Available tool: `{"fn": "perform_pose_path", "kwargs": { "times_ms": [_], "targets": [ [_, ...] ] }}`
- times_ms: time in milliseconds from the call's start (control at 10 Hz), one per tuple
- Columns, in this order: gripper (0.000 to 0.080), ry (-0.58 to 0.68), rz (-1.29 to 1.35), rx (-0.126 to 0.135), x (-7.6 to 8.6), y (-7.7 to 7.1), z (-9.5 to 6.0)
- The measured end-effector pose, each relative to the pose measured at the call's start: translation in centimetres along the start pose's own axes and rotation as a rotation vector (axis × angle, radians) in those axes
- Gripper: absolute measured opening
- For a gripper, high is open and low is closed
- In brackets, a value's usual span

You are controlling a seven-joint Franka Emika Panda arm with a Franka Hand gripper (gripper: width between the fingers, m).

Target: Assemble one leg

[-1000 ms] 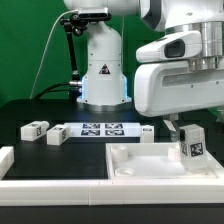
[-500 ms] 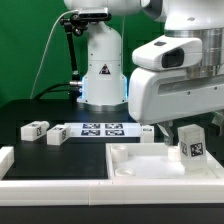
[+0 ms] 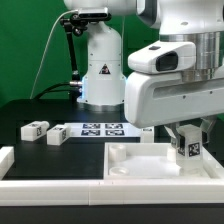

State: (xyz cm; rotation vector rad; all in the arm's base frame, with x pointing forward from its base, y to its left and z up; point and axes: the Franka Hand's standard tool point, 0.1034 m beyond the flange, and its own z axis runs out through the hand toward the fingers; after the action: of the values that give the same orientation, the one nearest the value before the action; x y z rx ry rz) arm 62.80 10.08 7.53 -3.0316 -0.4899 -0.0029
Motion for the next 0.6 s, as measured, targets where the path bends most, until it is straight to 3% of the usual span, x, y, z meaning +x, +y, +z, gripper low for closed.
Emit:
{"fn": "perform_pose_path", "kwargs": {
  "times_ms": [300, 400, 600],
  "targets": [
    [0.0291, 0.004, 0.074, 0.001, 0.1, -0.4, 0.1],
    [0.0291, 0.014, 0.185, 0.0, 0.5, -1.5, 0.2],
    [0.0291, 0.02, 0.421, -0.01, 0.7, -1.8, 0.3]
  ]
}}
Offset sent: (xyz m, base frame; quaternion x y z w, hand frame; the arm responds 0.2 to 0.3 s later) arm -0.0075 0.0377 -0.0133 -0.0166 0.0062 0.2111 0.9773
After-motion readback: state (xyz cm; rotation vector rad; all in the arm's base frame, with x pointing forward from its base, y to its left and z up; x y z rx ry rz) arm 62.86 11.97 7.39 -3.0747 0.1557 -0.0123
